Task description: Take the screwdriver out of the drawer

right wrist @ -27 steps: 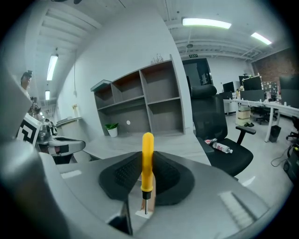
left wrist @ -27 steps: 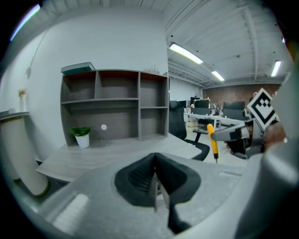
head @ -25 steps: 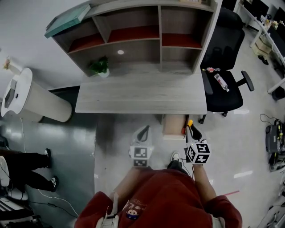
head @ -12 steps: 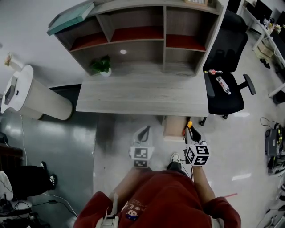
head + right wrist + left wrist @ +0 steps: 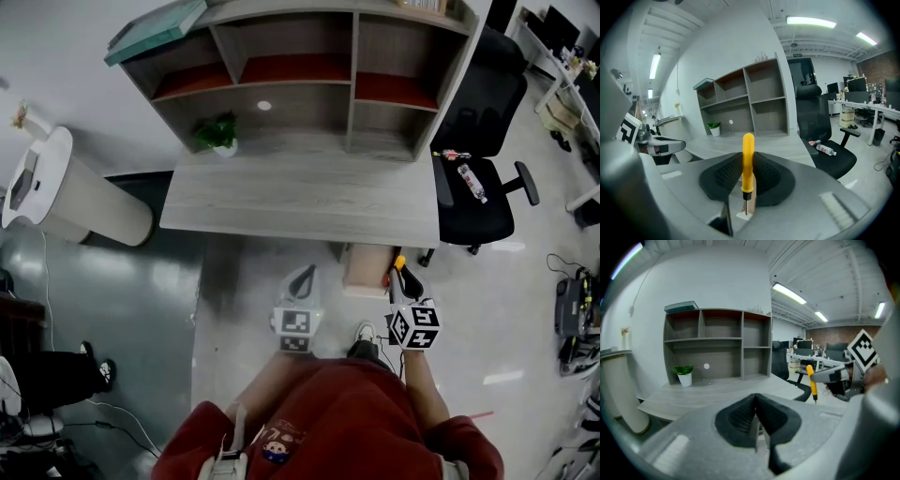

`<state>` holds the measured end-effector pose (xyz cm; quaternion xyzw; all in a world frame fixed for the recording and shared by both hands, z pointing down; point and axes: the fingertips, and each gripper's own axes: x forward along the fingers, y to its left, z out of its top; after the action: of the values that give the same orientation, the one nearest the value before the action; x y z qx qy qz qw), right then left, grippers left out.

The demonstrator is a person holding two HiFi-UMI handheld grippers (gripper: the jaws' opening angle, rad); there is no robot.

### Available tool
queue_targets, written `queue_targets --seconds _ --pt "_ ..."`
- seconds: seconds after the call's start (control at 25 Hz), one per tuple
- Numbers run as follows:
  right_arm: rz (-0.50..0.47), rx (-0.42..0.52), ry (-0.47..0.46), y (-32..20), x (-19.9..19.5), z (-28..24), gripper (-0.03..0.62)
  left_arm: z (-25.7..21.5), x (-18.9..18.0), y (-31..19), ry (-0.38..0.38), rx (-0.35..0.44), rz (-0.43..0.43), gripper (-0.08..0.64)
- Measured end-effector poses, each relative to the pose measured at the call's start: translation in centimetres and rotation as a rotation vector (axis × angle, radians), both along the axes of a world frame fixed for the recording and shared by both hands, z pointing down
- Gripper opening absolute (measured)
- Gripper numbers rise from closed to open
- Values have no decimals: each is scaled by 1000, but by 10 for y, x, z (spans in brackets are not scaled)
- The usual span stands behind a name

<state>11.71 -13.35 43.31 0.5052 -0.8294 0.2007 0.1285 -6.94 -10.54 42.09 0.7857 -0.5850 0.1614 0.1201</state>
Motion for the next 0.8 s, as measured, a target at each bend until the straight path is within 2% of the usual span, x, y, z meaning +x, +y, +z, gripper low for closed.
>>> queue_targets --seconds 0.8 --pt "-5 -2 9 2 6 5 67 -2 10 1 -12 1 5 -3"
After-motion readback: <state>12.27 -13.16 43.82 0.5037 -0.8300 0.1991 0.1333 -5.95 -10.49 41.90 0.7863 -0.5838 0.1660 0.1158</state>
